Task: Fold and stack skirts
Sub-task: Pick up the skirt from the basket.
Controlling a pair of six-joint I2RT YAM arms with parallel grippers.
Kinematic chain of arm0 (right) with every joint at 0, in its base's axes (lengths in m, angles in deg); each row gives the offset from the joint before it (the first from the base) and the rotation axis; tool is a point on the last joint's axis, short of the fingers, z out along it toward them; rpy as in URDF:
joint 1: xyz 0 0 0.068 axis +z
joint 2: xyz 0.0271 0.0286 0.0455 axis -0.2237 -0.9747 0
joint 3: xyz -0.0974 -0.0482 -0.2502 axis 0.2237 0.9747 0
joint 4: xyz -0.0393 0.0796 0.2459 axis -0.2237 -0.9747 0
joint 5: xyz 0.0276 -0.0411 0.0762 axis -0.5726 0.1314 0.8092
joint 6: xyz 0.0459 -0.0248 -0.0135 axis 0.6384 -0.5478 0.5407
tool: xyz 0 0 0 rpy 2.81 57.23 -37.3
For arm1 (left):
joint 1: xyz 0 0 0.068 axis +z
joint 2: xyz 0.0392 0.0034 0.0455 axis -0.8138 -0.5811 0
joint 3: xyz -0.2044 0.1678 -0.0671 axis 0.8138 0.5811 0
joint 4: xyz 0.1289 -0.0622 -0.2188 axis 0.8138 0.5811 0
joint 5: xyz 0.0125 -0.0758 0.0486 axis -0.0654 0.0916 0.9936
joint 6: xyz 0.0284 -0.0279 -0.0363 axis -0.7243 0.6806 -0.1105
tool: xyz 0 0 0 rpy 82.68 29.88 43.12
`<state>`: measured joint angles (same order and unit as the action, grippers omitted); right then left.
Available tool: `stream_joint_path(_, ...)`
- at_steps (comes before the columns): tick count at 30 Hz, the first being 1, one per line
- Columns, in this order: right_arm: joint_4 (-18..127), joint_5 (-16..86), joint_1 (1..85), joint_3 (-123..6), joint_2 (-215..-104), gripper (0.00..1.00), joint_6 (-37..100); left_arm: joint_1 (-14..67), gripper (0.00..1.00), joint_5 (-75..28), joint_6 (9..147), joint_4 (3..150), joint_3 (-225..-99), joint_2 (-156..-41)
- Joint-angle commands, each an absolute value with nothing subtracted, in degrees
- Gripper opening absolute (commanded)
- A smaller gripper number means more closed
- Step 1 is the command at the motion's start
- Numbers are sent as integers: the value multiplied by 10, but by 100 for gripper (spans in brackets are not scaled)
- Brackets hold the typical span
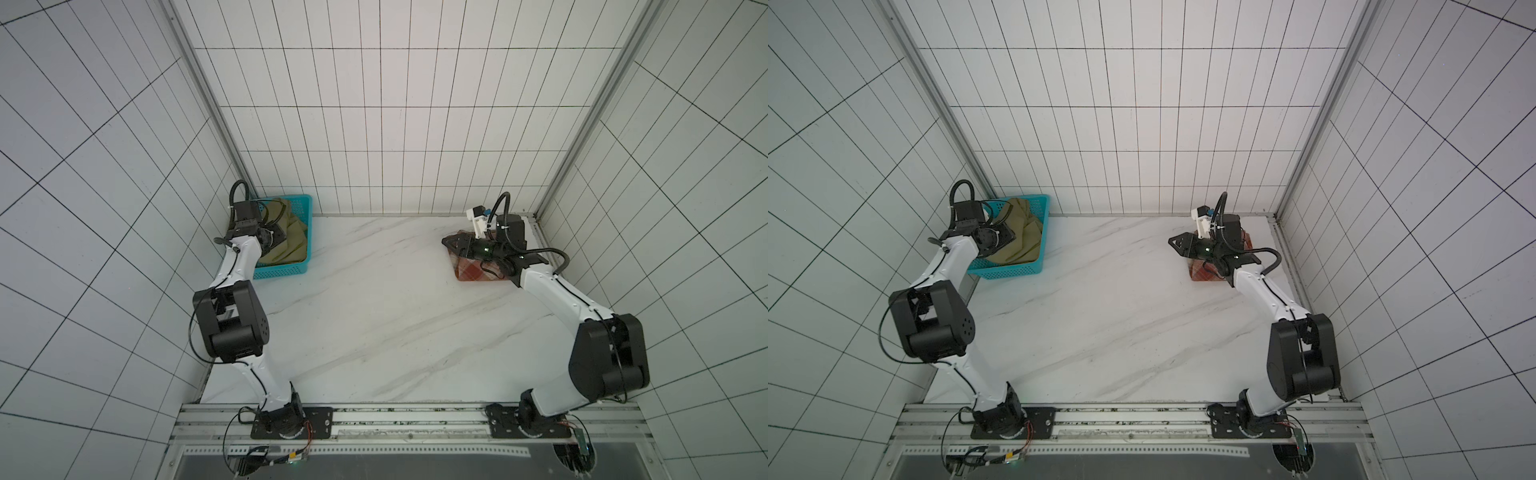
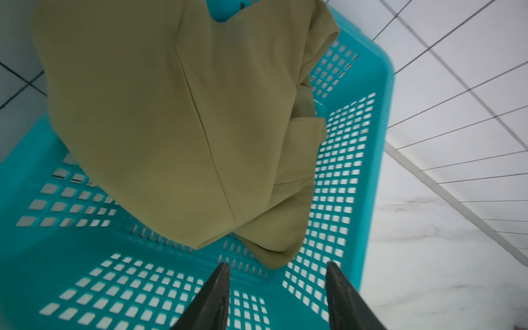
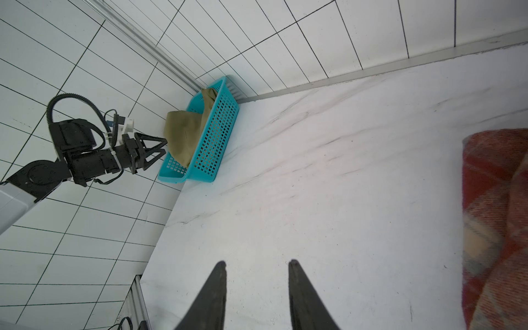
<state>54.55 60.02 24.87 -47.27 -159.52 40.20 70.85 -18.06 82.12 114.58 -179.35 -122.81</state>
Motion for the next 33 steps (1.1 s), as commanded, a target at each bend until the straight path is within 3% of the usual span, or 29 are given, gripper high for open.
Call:
stream_joint_path(1,532,608,249,-489,-1611,37,385,721,53,-162,804,1195,-1842,-1276)
stream_joint_path(6,518,616,248,-535,-1660,36,379,723,55,-176,806,1175,-1866,-1325)
stream_joint_path(11,515,611,248,-559,-1691,35,376,723,63,-177,820,1148,-1865,-1357)
stream_joint_path(19,511,613,249,-572,-1721,34,381,724,64,-167,824,1093,-1862,-1390)
stream_joint_path(22,504,609,251,-580,-1730,33,380,723,54,-163,828,1073,-1858,-1398)
stream_joint_path(27,483,588,257,-599,-1734,32,368,724,5,-170,838,1029,-1828,-1379)
stream_joint_path(28,480,588,258,-604,-1734,32,368,723,0,-175,841,1021,-1823,-1372)
stream_joint_path(33,469,587,264,-616,-1726,31,370,724,0,-219,868,982,-1798,-1305)
